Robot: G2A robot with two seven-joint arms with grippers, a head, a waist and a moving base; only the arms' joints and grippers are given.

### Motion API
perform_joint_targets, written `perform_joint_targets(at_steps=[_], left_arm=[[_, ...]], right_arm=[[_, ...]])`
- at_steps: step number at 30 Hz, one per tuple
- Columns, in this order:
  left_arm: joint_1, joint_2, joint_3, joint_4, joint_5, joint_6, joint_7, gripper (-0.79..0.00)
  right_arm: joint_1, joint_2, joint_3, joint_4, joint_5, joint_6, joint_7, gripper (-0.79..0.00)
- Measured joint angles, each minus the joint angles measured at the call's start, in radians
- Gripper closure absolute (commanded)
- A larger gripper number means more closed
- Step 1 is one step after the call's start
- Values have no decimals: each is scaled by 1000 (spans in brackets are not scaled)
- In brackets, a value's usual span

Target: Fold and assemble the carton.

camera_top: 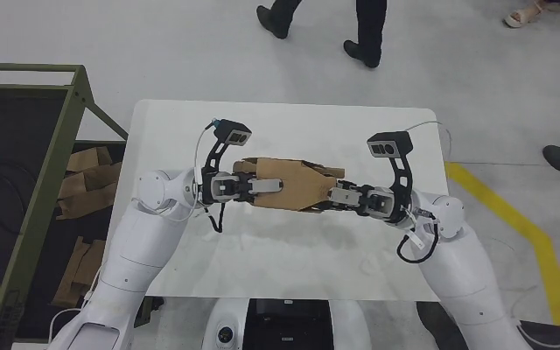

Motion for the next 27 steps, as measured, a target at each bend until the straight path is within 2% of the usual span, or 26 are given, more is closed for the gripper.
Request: perform_joint_targets(at_steps=[13,27], left_arm=[[8,3,-1,-14,102,-30,89,0],[23,10,4,-49,176,-48,126,0]], right_arm=[[-45,6,44,-66,-34,-32,-45,-376],[-75,7,60,-174,-260,-79,-189,-363]])
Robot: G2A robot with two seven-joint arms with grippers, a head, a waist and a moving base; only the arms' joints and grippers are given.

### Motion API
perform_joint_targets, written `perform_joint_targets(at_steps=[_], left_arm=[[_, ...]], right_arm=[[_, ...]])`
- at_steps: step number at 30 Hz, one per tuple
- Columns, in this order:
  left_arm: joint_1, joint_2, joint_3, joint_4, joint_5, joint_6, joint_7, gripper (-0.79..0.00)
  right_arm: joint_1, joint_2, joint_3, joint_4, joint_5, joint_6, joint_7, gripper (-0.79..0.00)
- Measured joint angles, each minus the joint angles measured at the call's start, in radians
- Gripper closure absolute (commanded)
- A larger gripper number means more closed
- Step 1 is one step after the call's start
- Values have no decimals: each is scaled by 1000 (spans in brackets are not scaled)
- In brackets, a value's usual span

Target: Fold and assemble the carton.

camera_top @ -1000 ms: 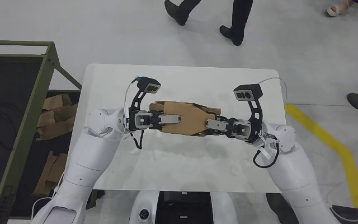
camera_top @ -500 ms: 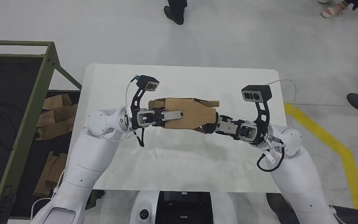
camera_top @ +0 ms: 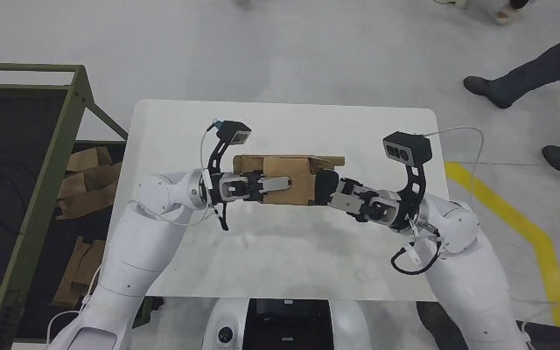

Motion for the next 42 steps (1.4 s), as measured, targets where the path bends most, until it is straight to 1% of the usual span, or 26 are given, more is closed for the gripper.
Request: perform_joint_targets(at_steps=[5,26,34,42], left_arm=[[4,3,5,-8,18,-5,2,0],[12,12,20,-22,39,-23,21,0],[12,15,22,-24,35,-24,22,0],[15,19,21,-23,24,-28,31,0]], right_arm=[[-8,0,-3,-30,-60,-2,-42,-360],[15,3,-55,-64,-220,52,-97,-360],[16,5,-62,-72,-245,66,-114,-360],[8,9,-51,-77,-241,43,-135,-369]])
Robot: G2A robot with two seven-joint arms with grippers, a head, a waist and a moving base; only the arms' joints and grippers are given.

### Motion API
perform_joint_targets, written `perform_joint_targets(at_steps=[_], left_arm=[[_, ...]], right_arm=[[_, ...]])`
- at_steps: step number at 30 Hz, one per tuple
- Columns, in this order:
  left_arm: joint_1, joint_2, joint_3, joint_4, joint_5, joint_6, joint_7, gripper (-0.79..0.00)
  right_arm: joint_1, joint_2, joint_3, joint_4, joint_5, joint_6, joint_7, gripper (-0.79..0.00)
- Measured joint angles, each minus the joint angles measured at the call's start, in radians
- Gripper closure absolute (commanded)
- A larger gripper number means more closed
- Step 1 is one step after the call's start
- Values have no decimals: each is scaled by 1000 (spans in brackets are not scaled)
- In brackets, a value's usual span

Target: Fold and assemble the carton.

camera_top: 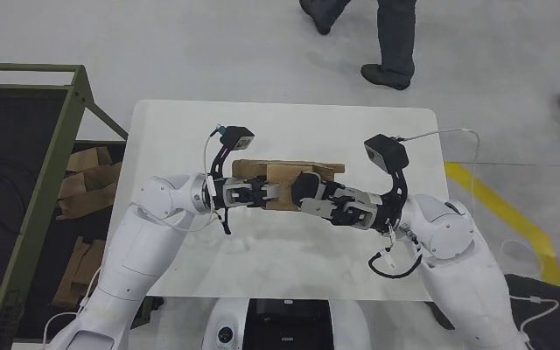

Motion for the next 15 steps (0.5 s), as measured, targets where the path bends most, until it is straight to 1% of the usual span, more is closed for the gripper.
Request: perform_joint_targets(at_steps=[2,3,4,5,8,9,10,12,13,14,15], left_arm=[[-1,1,-2,1,-12,3,2,0],[-2,1,-3,1,-17,5,2,0],[-4,2,-4,2,-25,7,2,0],[-6,2,-6,3,-36,11,0,0],[-12,3,-9,4,-71,19,-8,0],[-15,3,-10,5,-87,22,-11,0],[-18,3,-11,7,-101,25,-15,0],[-25,3,-12,12,-123,31,-24,0],[-28,3,-12,15,-130,33,-27,0],[-31,3,-10,19,-140,37,-30,0],[-34,2,-8,21,-150,40,-32,0]], right_arm=[[-8,2,15,-10,2,-14,-10,-388],[-13,3,23,-15,2,-21,-14,-416],[-18,5,32,-20,2,-28,-18,-468],[-27,7,45,-29,2,-39,-23,-477],[-51,11,81,-54,-3,-77,-40,-539],[-59,12,92,-63,-5,-91,-47,-551],[-68,14,103,-71,-8,-105,-54,-542],[-89,16,128,-90,-17,-137,-72,-548],[-98,17,139,-97,-22,-150,-80,-563],[-109,19,155,-106,-32,-165,-91,-616],[-117,20,167,-112,-43,-174,-101,-727]])
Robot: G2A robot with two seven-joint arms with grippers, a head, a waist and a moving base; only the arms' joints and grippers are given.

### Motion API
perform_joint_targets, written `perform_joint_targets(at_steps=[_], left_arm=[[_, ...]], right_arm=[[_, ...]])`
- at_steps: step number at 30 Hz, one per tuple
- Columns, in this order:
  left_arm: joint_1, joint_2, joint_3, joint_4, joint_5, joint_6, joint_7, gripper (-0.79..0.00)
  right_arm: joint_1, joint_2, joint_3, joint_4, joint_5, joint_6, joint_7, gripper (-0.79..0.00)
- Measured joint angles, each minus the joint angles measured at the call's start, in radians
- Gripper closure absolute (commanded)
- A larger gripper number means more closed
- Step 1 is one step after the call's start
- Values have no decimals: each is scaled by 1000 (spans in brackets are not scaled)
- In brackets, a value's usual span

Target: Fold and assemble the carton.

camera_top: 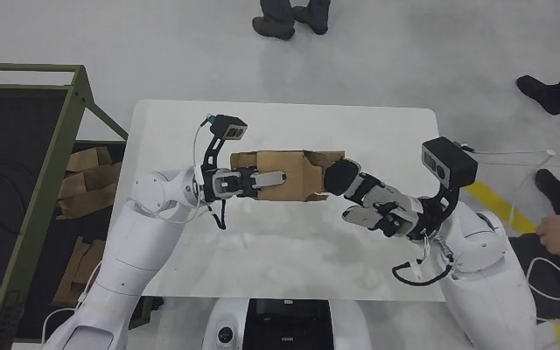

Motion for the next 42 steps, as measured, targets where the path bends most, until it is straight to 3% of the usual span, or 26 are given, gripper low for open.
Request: perform_joint_targets(at_steps=[1,6,18,22,29,37,42], left_arm=[[-3,-1,2,3,-12,4,-3,0],[-19,-3,12,21,-94,41,-28,0],[-26,-4,6,21,-124,53,-38,0],[-23,-4,8,16,-127,61,-29,0],[-27,-6,17,2,-162,164,-5,0],[-43,-4,17,7,-149,217,-24,0],[-45,-4,5,-5,-114,205,17,0]], right_arm=[[-8,1,13,-6,-12,-9,-11,-785],[-50,3,74,-31,-57,-40,-80,-785],[-49,3,76,-33,-61,-34,-83,-785],[-53,5,113,-71,-178,-17,-112,-785],[-85,9,151,-164,-410,-26,-123,-785],[-105,15,168,-185,-517,8,-136,-785],[-107,18,167,-193,-558,36,-106,-785]])
